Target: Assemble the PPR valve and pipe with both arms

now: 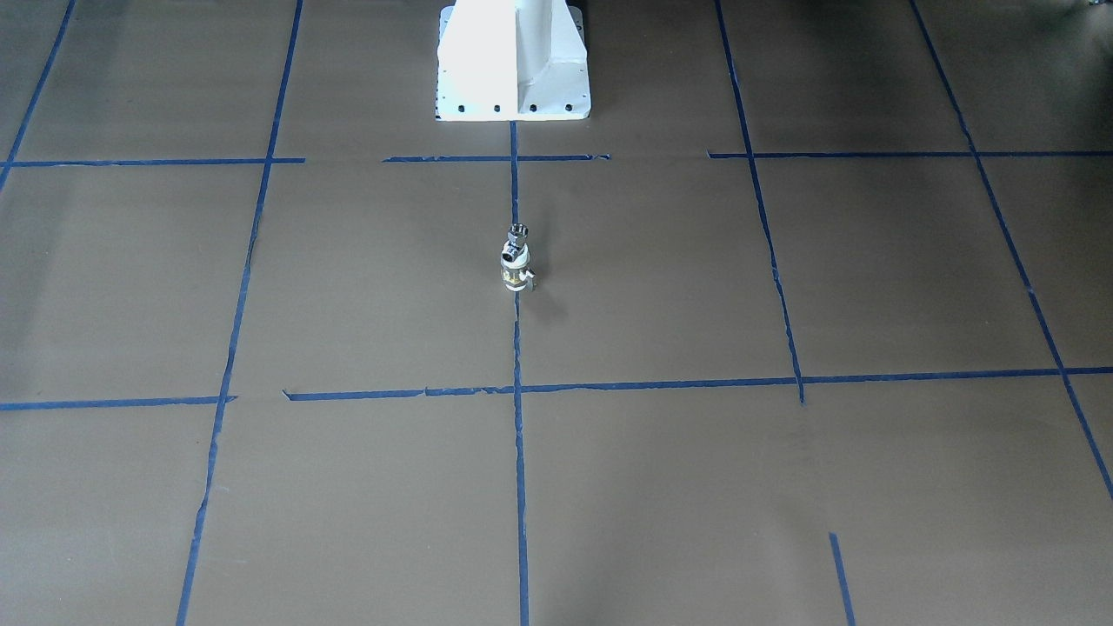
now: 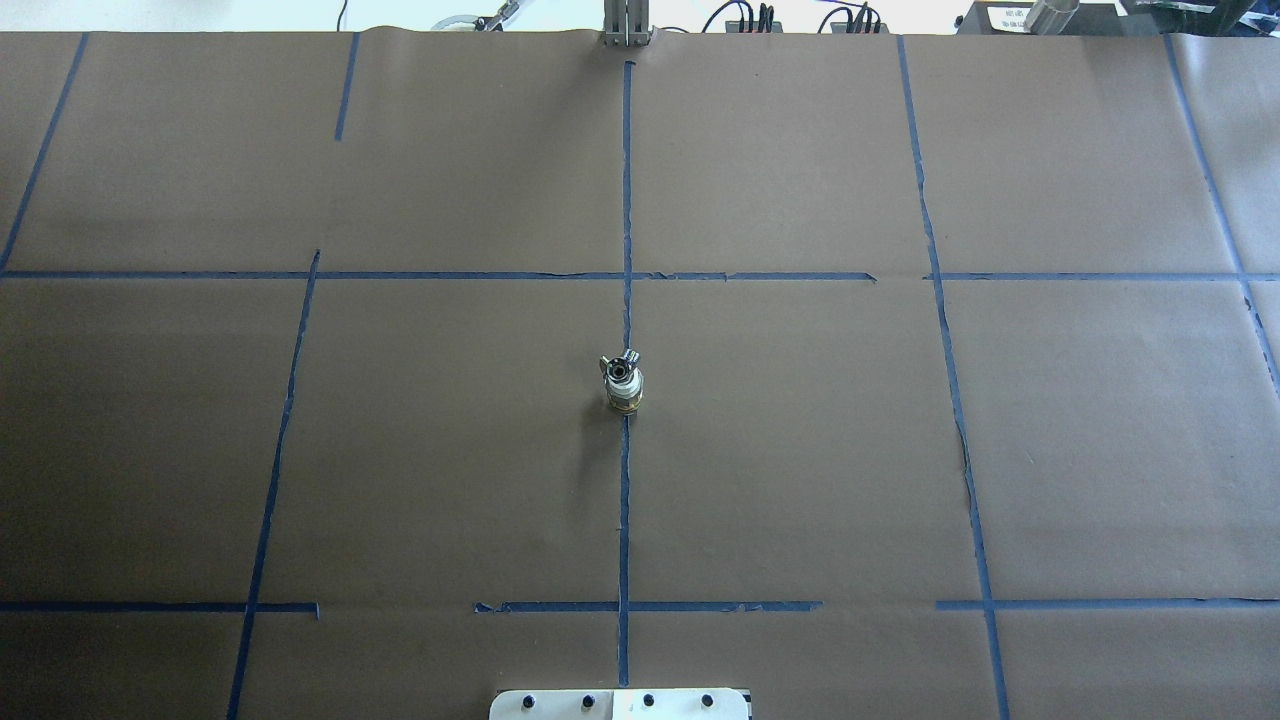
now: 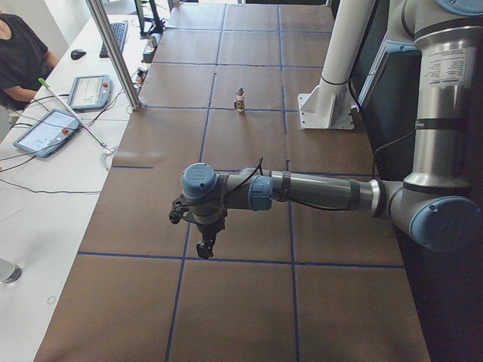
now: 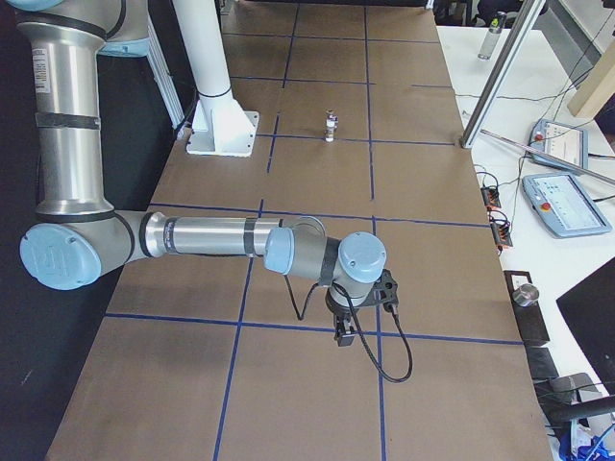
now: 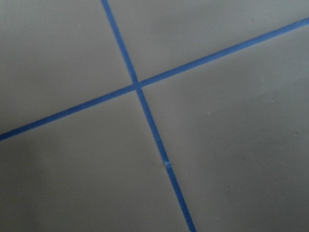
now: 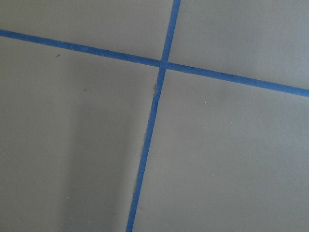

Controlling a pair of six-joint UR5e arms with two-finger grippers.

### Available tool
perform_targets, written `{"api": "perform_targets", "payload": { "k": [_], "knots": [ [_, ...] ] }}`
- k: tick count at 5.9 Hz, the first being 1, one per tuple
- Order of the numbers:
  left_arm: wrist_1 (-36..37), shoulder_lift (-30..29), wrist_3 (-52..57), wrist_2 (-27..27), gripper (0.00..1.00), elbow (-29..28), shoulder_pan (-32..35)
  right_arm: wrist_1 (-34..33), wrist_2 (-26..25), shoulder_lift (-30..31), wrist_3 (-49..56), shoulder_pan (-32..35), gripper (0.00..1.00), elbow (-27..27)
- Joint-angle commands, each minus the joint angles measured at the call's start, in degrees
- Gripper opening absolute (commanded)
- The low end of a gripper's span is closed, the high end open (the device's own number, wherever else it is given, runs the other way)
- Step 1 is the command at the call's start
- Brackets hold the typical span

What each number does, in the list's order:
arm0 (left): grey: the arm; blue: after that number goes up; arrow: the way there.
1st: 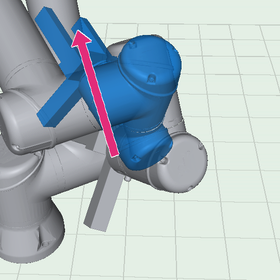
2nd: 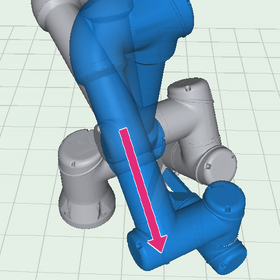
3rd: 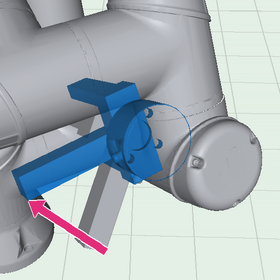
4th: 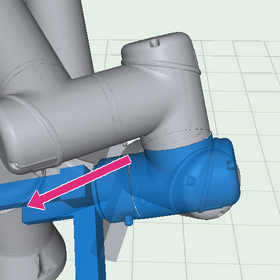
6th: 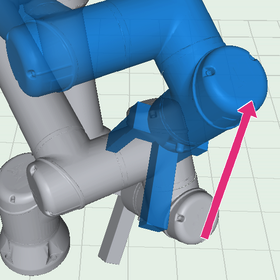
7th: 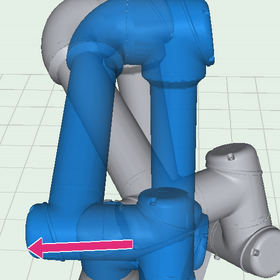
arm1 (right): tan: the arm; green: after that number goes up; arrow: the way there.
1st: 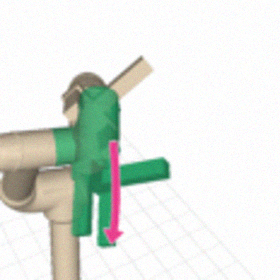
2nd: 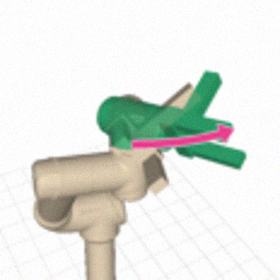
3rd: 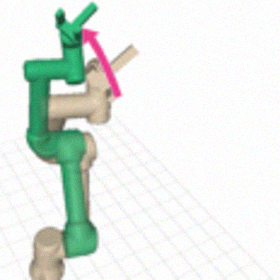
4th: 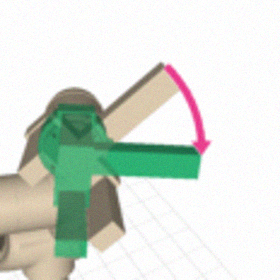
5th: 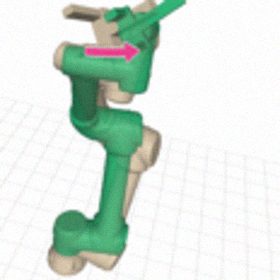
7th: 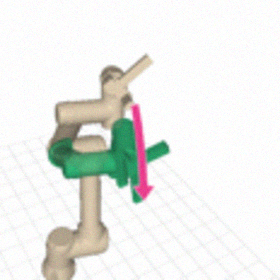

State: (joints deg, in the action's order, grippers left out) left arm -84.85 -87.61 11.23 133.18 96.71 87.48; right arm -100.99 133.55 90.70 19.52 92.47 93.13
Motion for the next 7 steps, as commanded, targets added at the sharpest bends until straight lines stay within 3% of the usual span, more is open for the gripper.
{"api": "perform_targets", "payload": {
  "k": [1, 2, 5, 7],
  "knots": [
    [0.1, 0.2, -5.5, 1.5, 1.00, -1.5, 0.1, 0.0, -2.1, 0.1, 0.2, -1.1, 1.00, -0.1],
    [0.1, 0.8, -6.6, 7.4, 1.00, -1.6, 0.1, 0.0, -1.8, 0.2, 0.1, -1.1, 1.00, 0.0],
    [-0.3, 1.2, -6.7, 2.2, 1.00, -0.6, 0.1, 0.1, -1.9, 0.2, 0.2, -1.7, 1.00, -0.1],
    [-0.6, 1.3, -6.3, 3.0, 1.00, 0.1, 0.1, 0.1, -1.7, 0.4, -1.9, -2.0, 1.00, -0.3]
  ]
}}
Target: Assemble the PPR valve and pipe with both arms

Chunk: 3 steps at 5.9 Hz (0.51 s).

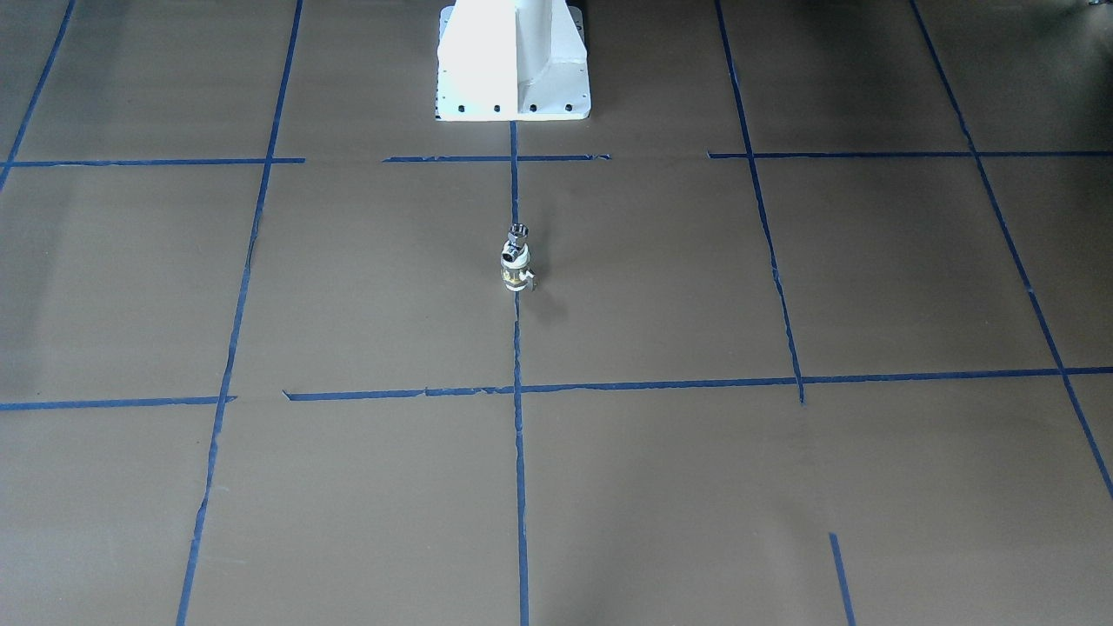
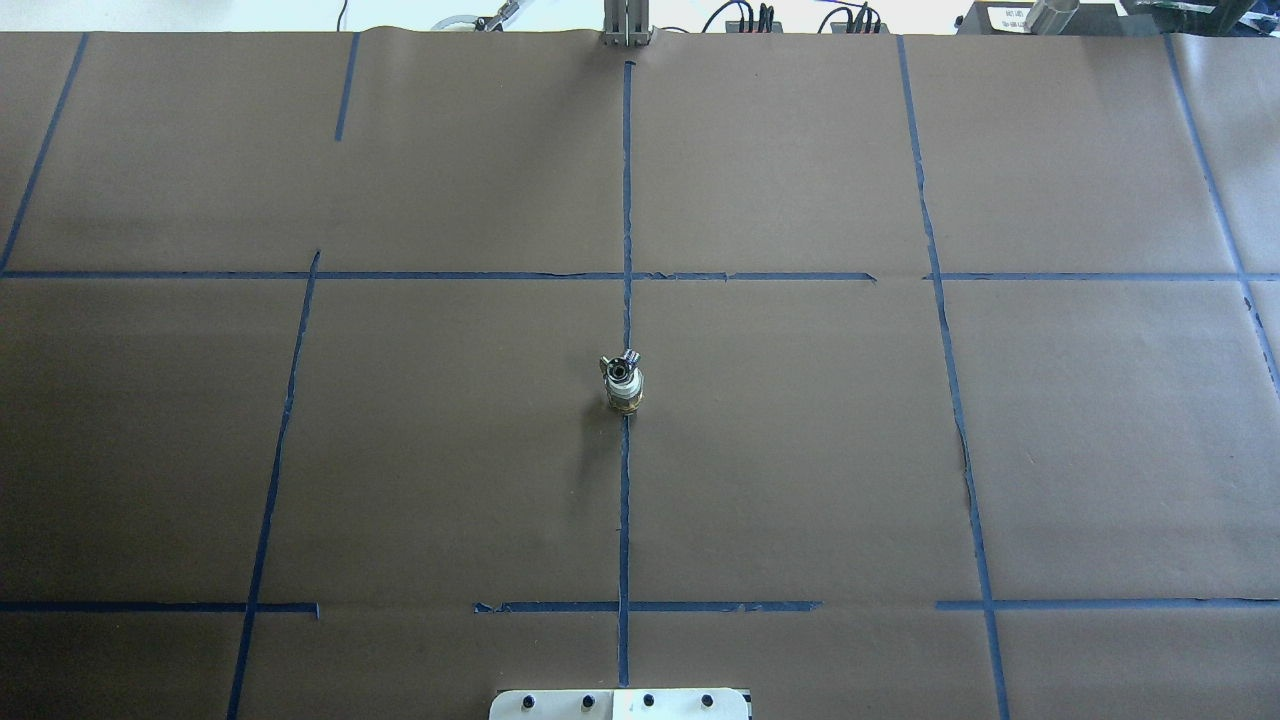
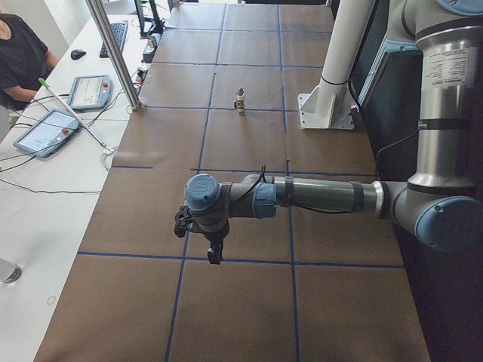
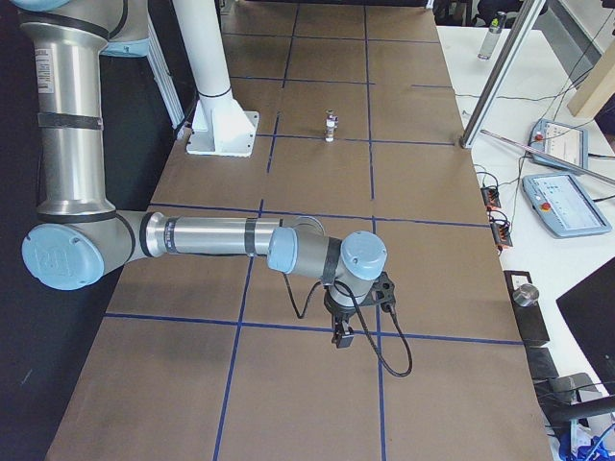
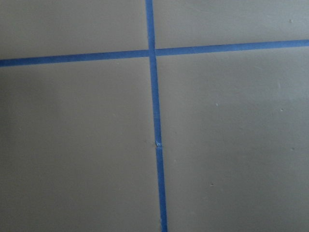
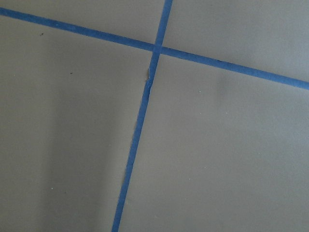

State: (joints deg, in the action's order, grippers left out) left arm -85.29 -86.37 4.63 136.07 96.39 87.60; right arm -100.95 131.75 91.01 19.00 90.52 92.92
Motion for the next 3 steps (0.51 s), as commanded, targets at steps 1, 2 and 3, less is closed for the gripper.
{"api": "perform_targets", "payload": {
  "k": [1, 2, 3],
  "knots": [
    [-0.3, 0.0, 0.4, 0.0, 1.00, 1.2, 0.0, 0.1, 0.2, 0.2, -3.6, -0.1, 1.00, 0.0],
    [-0.2, 0.8, 0.6, 0.0, 1.00, 1.4, -0.1, 0.1, 0.5, 0.2, -4.6, -0.1, 1.00, 0.1],
    [-0.2, 1.2, 0.3, 0.0, 1.00, 3.3, -0.1, 0.1, 0.4, -0.1, -5.6, -0.1, 1.00, 0.3]
  ]
}}
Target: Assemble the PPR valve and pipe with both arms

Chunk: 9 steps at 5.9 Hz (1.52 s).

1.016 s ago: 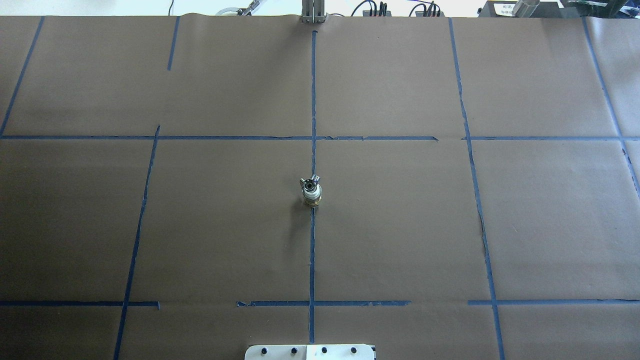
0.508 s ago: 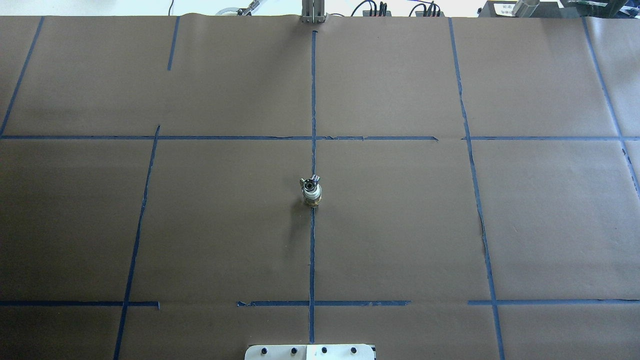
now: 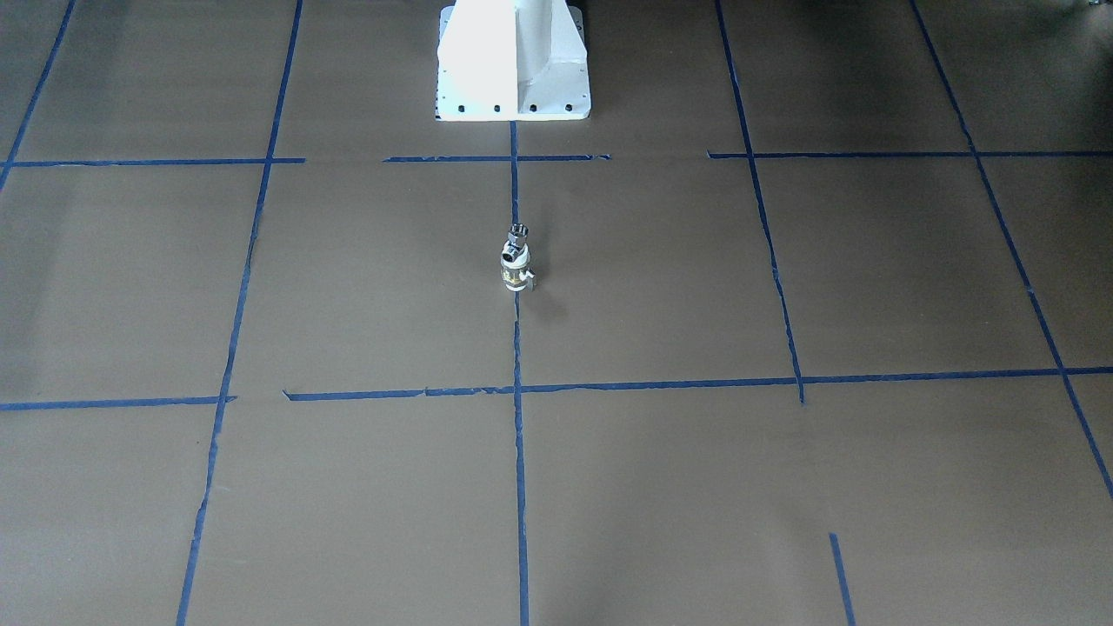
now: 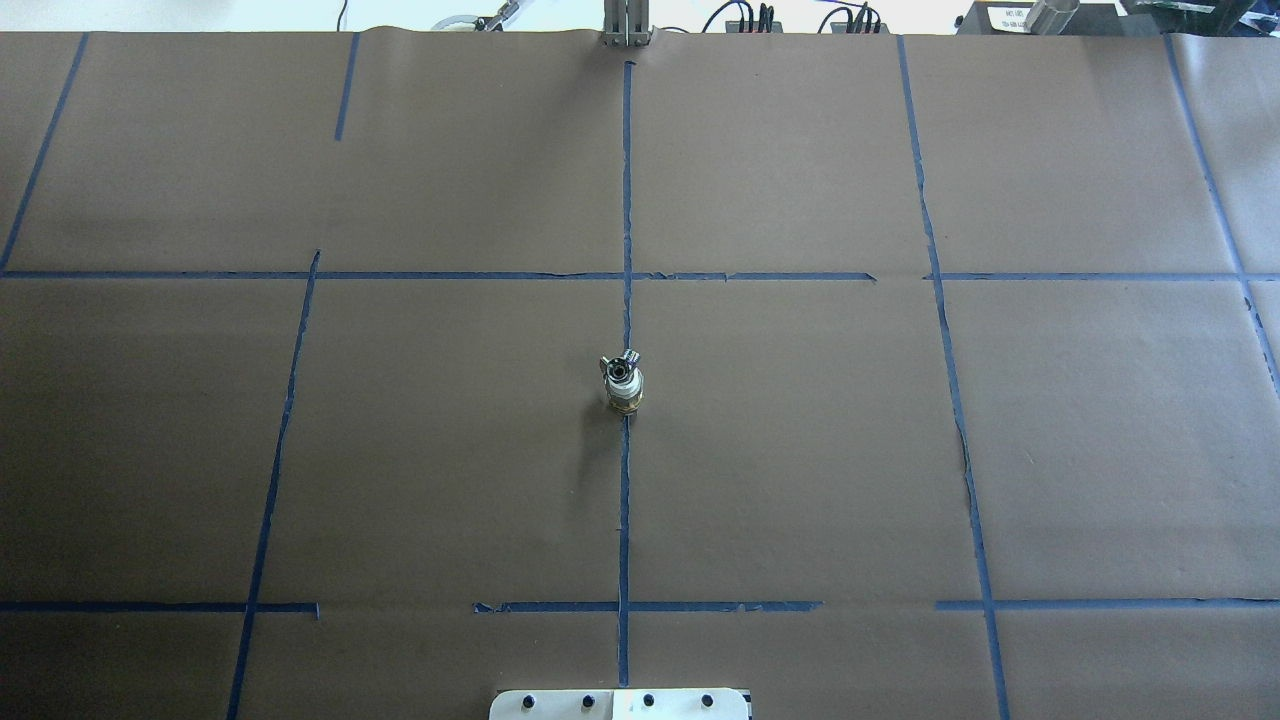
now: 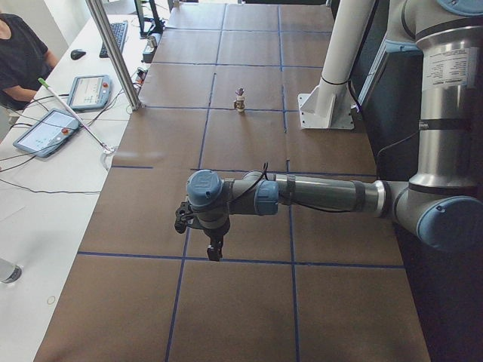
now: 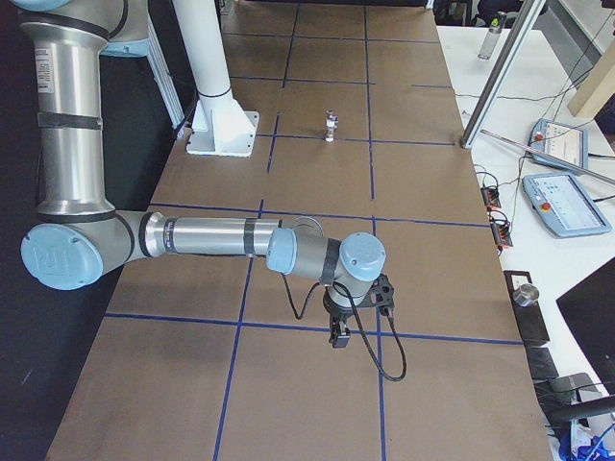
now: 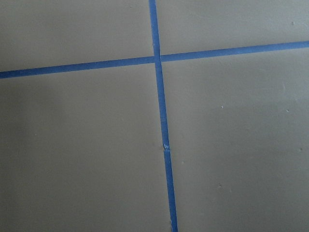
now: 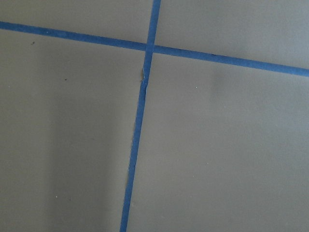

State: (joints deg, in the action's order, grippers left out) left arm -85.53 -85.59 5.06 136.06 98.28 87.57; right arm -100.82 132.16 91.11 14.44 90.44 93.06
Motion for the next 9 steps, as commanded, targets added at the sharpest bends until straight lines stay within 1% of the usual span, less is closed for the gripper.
{"api": "perform_targets", "payload": {
  "k": [1, 3, 5, 6, 9],
  "knots": [
    [-0.2, 1.1, -0.2, 0.0, 1.00, 0.8, 0.0, 0.0, 0.0, -0.2, -1.1, 0.0, 1.00, 0.0],
    [0.5, 1.0, -0.4, -0.2, 1.00, 0.3, -0.1, 0.0, 0.1, -0.1, -1.1, 0.0, 1.00, 0.0],
    [0.7, 1.0, 0.0, -0.1, 1.00, 1.3, -0.1, 0.0, 0.1, -0.1, -1.1, 0.0, 1.00, 0.0],
    [0.8, 1.3, 0.0, -0.3, 1.00, 0.2, -0.1, 0.0, 0.2, -0.1, -1.1, 0.0, 1.00, -0.1],
    [0.9, 1.5, 0.0, -0.4, 1.00, -0.4, 0.0, 0.1, 0.2, -0.1, -1.0, 0.0, 1.00, 0.1]
  ]
}}
